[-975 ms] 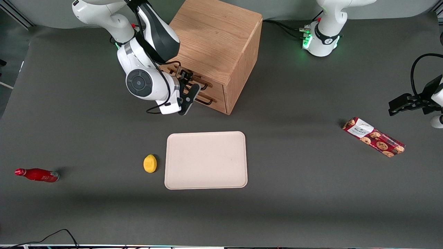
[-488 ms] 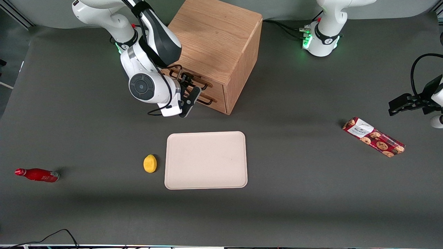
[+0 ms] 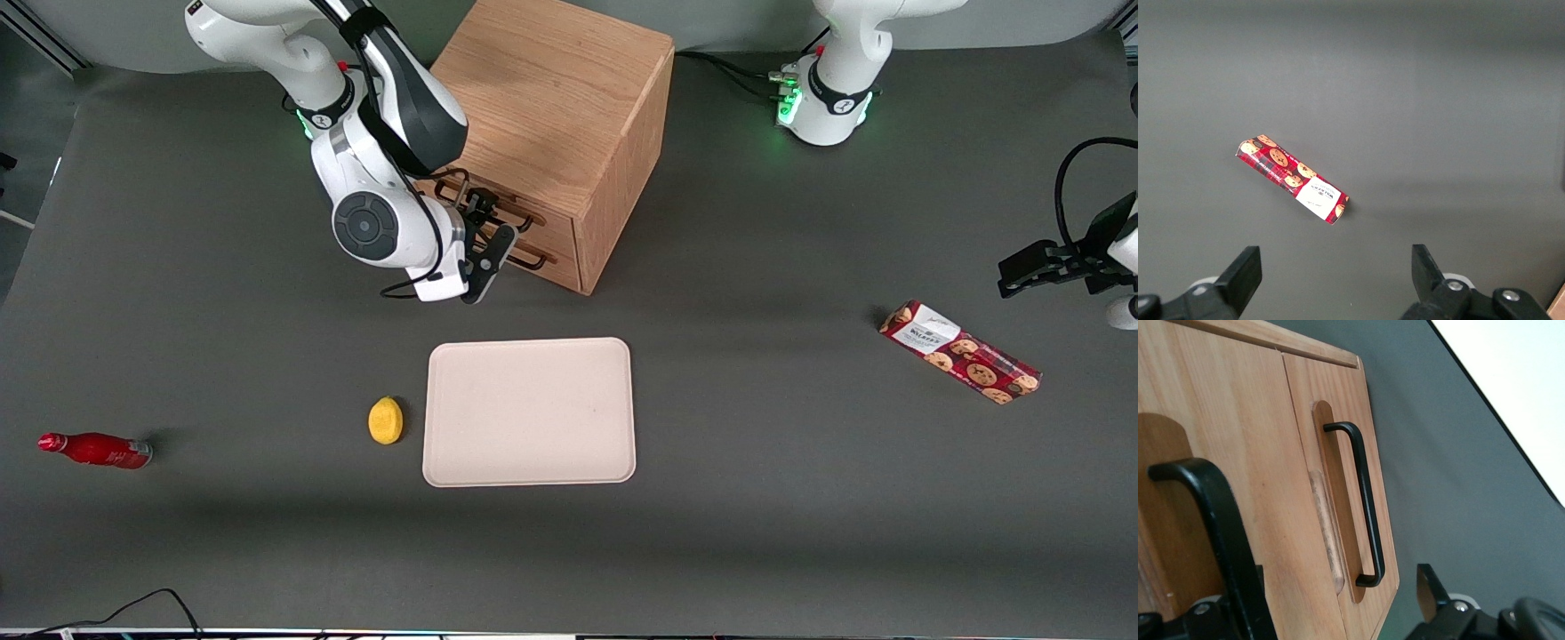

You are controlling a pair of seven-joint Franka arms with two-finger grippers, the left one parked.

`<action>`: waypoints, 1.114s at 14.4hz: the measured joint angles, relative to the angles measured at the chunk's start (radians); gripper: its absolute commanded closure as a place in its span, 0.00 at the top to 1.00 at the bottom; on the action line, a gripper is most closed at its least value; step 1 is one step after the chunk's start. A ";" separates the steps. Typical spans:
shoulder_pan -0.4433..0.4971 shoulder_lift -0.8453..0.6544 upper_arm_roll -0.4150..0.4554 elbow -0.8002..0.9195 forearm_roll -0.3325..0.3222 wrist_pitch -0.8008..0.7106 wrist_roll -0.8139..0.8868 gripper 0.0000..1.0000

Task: Open upper drawer
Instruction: 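Pull the upper drawer outward from the cabinet with the right gripper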

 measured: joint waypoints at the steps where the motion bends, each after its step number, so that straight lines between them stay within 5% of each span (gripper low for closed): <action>1: -0.004 0.002 0.000 0.000 0.000 0.001 0.000 1.00; 16: -0.125 0.102 -0.001 0.131 0.000 0.028 -0.134 1.00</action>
